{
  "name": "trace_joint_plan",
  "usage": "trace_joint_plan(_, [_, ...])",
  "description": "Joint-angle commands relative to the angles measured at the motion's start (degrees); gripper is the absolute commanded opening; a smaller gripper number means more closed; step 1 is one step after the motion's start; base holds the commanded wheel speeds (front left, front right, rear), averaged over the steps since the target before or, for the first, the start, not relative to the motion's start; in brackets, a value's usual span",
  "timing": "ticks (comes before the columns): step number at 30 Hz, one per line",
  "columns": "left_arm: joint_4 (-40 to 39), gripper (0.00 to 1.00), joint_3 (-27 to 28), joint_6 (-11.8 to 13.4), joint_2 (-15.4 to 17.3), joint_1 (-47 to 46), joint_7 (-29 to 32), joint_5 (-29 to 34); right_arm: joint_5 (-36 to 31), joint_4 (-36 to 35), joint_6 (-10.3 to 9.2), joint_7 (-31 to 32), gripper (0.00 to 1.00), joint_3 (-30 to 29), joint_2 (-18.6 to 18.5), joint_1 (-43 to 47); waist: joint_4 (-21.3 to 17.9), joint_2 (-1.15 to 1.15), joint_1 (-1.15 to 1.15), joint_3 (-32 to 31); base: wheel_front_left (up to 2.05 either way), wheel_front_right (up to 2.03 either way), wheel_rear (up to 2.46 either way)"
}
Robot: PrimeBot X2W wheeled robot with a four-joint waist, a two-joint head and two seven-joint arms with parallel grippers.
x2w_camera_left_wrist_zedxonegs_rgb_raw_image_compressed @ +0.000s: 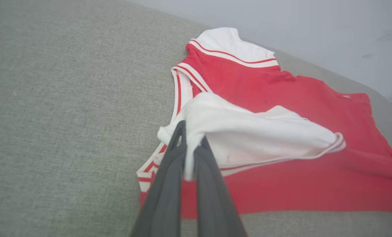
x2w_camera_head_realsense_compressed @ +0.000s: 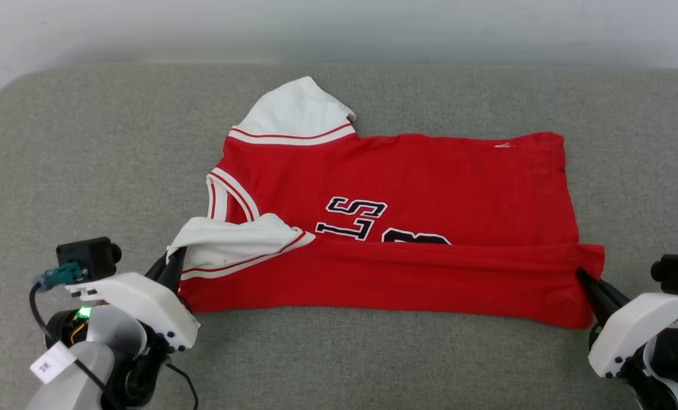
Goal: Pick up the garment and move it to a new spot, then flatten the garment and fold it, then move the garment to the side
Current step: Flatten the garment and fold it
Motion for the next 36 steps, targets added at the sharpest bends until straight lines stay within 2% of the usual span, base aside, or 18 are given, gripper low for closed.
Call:
trace_joint_plan(1, [1.2, 0.00, -0.3, -0.5, -0.1, -1.2, 0.3, 0.2, -0.2, 0.6, -0.10, -0.2, 0.00, 0.2, -0.2, -1.2, -0.3, 0.00, -0.01, 1.2, 0.00, 0.00, 0.00])
trace_joint_plan(18, [20.4, 0.00, -4.6, -7.6, -3.4, -10.8, 6.9, -3.0, 0.3, 11.0, -0.10, -1.9, 0.00, 5.7, -2.5, -6.1, -0.3, 0.00, -0.01, 4.4, 0.00, 0.00, 0.00])
trace_joint_plan(19, [21.0, 0.14, -4.7, -8.0, -3.5, -10.9, 7.4, -3.3, 0.5, 11.2, -0.10, -2.2, 0.35, 6.1, -2.7, -6.2, -0.3, 0.00, -0.01, 4.3, 0.00, 0.00, 0.00])
trace_joint_plan(20, [21.5, 0.45, -4.7, -8.3, -3.6, -11.0, 7.4, -3.5, 0.6, 11.2, -0.10, -2.6, 0.89, 6.5, -2.8, -6.3, -0.3, 0.00, -0.01, 4.2, 0.00, 0.00, 0.00])
trace_joint_plan(21, [21.9, 1.00, -4.6, -8.5, -3.6, -11.0, 7.3, -3.6, 0.8, 11.2, -0.10, -3.1, 1.00, 7.0, -3.0, -6.4, -0.4, 0.00, -0.01, 4.0, 0.00, 0.00, 0.00])
trace_joint_plan(25, [22.5, 1.00, -2.9, -7.9, -2.9, -10.3, 4.9, -4.1, 1.0, 10.4, -0.10, -6.8, 1.00, 7.3, -3.7, -6.2, -0.5, 0.00, -0.01, 2.7, 0.00, 0.00, 0.00])
trace_joint_plan(29, [21.3, 1.00, -1.5, -7.1, -2.1, -9.6, 2.0, -3.8, 0.1, 9.0, -0.08, -11.7, 1.00, 6.5, -2.8, -5.1, -0.7, 0.00, -0.01, 1.3, 0.00, 0.00, 0.00])
trace_joint_plan(36, [17.0, 1.00, 0.9, -4.7, 0.7, -8.0, -1.1, -2.8, -2.5, 4.3, -0.08, -17.9, 1.00, 3.2, 0.6, -2.7, -1.1, 0.00, -0.01, -0.6, 0.00, 0.00, 0.00])
